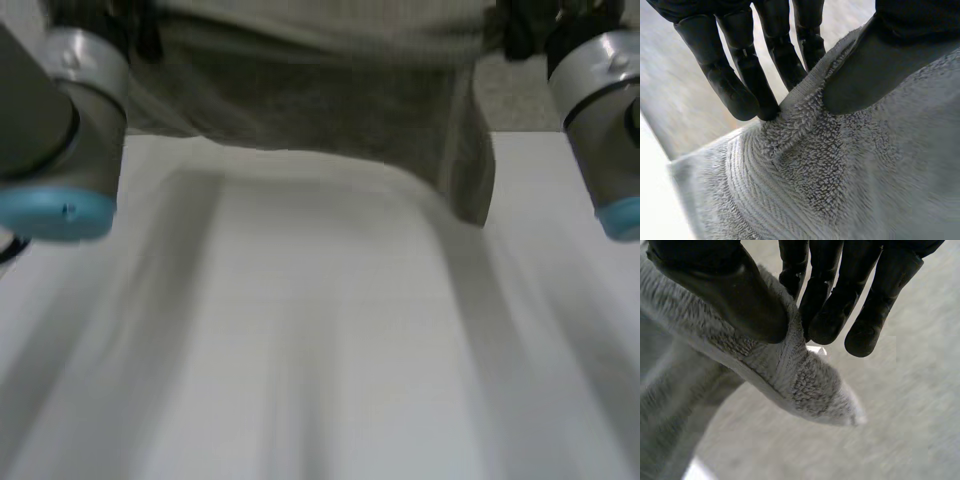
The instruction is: Fold the towel.
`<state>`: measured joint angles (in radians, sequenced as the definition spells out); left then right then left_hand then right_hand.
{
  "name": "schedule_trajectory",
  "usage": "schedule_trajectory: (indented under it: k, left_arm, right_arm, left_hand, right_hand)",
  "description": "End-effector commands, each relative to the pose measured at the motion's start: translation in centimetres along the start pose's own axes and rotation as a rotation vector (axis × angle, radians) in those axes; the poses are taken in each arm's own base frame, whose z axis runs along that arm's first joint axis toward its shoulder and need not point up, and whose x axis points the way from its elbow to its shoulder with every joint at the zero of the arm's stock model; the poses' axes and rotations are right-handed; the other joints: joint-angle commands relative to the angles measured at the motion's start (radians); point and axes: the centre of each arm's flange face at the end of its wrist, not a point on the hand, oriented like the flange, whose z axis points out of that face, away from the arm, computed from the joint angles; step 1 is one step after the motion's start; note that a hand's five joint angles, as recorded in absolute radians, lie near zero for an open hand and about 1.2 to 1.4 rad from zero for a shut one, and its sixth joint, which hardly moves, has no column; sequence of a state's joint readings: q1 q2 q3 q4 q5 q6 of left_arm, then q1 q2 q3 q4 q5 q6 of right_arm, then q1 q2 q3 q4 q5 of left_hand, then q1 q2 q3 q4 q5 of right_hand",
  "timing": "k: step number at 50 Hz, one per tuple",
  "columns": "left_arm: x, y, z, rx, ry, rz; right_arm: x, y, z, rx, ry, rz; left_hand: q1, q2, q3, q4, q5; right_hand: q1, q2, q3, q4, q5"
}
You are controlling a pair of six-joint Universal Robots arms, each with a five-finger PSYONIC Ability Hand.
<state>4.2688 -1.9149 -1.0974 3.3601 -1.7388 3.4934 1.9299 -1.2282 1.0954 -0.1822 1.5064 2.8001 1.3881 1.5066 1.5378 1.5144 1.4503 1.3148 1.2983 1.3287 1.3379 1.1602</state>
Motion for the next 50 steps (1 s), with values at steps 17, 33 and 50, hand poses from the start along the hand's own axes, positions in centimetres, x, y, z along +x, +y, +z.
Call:
schedule_trajectory:
  k: [17,33,50]
  left_arm:
    - [3.7,14.6,-15.3,-0.389,0.285,0.127]
    - [3.5,13.5,-13.6,-0.33,0.264,0.125]
    - [3.4,14.4,-8.3,-0.325,0.225,0.127]
  right_arm:
    - [-6.3,13.4,-10.7,-0.656,-0.415,-0.079]
    - [-5.4,10.0,-13.2,-0.584,-0.387,-0.068]
    - [-7.9,9.5,-18.6,-0.492,-0.474,-0.054]
  left_hand:
    - [0.008,-0.11,-0.142,-0.118,-0.229]
    - [0.008,-0.11,-0.142,-0.118,-0.229]
    - [0.008,-0.11,-0.142,-0.118,-0.229]
  right_hand:
    - [-0.026,-0.01,-0.04,-0.049,-0.046]
    - [-1.065,-1.049,-1.079,-1.089,-1.085]
    - [-0.913,-0.896,-0.927,-0.936,-0.933]
